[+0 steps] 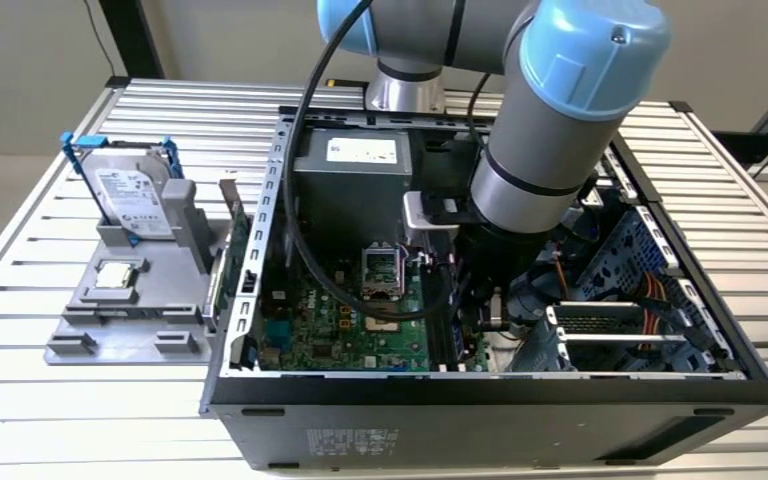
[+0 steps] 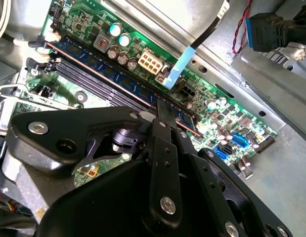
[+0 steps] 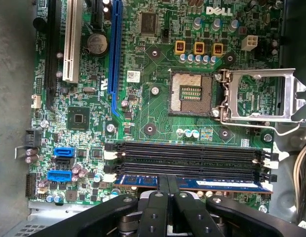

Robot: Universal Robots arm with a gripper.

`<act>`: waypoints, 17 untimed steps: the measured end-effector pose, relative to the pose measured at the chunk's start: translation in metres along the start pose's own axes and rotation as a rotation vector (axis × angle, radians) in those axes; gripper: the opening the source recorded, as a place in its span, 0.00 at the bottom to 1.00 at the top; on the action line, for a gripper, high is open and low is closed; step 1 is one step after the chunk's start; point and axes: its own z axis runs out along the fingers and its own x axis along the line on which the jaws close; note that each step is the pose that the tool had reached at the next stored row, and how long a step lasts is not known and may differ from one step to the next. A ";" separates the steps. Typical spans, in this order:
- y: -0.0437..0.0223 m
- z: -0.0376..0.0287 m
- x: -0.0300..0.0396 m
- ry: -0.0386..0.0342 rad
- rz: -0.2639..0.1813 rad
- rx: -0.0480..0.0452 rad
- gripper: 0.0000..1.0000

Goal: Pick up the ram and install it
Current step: 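Press down the ram until it locks into place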

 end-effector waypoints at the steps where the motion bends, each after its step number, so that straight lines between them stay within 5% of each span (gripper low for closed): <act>1: 0.0000 0.0004 0.0000 -0.0003 0.000 0.0002 0.00; 11: -0.0001 0.0008 -0.0001 -0.0006 0.000 0.0005 0.00; 17: 0.0003 -0.0052 -0.0001 -0.0007 0.000 0.0005 0.00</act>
